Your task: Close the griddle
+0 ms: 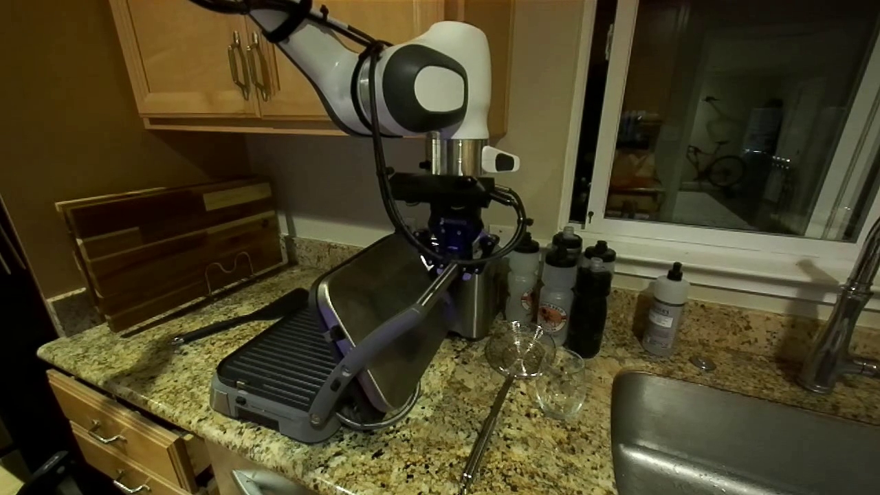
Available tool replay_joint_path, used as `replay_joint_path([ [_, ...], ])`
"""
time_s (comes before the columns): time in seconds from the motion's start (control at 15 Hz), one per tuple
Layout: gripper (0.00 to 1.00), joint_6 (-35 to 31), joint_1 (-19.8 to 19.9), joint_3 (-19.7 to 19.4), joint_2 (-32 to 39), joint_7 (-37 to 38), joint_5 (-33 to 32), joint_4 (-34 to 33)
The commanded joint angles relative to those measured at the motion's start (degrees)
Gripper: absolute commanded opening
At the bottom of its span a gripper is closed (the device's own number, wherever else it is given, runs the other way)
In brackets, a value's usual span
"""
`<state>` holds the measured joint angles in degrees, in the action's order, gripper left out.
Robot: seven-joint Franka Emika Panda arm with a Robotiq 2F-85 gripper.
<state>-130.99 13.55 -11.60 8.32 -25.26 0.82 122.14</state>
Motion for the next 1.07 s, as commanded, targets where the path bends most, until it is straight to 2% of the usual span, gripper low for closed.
replay_joint_path([
  [0.0,0.02,-0.8,0.6,0.6,-1.8,-1.6,0.9,2.2],
  [0.07,0.06,-0.7,0.3,0.7,-1.9,-1.4,0.4,2.3],
  [0.27,0.05,-0.8,-0.8,1.0,-3.0,1.4,-2.3,2.9],
  [0.67,0.05,1.6,-5.3,3.5,-8.1,13.7,-12.4,4.9],
  [1.0,0.05,4.4,-8.1,6.4,-9.6,18.8,-13.5,4.7],
])
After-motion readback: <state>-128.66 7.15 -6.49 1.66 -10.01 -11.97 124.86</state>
